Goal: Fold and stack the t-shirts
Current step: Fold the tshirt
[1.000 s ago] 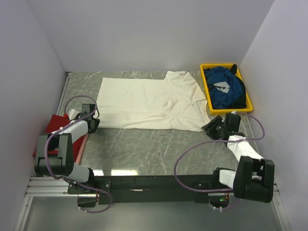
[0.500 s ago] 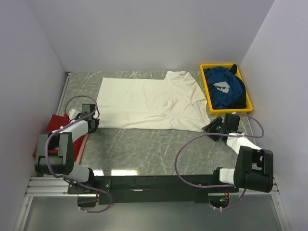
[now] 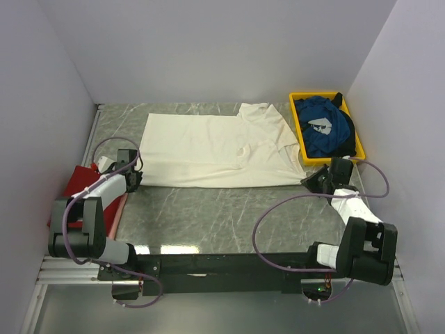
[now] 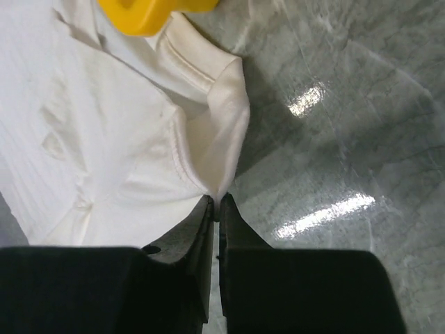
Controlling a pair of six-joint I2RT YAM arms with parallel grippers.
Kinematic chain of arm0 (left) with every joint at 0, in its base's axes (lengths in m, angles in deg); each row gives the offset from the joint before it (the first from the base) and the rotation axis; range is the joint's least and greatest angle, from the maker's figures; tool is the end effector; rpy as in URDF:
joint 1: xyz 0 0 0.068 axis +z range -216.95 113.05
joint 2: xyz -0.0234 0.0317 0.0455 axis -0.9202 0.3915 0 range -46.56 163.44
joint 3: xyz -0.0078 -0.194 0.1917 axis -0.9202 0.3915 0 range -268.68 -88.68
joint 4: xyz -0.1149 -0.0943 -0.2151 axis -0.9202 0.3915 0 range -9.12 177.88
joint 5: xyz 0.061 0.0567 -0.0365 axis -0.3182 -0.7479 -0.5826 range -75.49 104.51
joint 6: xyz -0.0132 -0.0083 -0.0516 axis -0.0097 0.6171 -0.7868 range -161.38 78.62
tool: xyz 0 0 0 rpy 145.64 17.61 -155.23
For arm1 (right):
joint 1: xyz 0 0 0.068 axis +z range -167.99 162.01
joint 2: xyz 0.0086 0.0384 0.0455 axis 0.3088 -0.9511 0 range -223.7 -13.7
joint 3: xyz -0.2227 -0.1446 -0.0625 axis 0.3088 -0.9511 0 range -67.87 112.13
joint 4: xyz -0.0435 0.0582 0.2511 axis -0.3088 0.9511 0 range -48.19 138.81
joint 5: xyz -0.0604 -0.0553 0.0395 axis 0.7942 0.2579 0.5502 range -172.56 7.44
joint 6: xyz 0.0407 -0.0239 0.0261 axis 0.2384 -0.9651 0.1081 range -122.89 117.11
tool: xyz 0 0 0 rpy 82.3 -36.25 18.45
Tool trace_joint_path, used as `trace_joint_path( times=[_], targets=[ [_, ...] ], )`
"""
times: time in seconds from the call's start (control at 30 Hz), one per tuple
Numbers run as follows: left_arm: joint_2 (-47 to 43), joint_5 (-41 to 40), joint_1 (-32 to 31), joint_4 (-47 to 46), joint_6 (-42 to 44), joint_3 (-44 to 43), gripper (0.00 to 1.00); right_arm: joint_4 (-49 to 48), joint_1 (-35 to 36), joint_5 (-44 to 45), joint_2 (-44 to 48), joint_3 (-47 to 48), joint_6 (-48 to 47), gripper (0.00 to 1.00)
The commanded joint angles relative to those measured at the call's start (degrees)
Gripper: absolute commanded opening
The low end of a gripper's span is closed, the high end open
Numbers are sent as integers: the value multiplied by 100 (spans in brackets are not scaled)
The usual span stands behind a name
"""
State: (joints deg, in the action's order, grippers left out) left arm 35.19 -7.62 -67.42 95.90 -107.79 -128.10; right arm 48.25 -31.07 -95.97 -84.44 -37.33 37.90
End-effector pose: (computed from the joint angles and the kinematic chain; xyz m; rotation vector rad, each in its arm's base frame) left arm 0.2615 0.0113 0.1641 -1.4577 1.9884 0.0044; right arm 0.2291 -0.0449 0.1714 0.9929 2.2027 0.5052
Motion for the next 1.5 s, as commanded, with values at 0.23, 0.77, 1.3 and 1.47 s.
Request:
trace_joint_path(
  times=[0.23,0.77,1.3,1.47],
  targets=[
    [-783,-362,29,650,-74,74,1,770,-590,-144,1009,-92,-274,0],
    [-2418,-468,21,1749,-1013,1103,1,2142,-1434,-856,2854,-839,-301,0],
    [-3728,94,21,1812,-277,744,75,2241,-1294,-1243,3182,-269,-599,82],
    [-2808,402,29,1345,190,-170,69,1546,-13,-489,2470,416,-301,82]
  ],
)
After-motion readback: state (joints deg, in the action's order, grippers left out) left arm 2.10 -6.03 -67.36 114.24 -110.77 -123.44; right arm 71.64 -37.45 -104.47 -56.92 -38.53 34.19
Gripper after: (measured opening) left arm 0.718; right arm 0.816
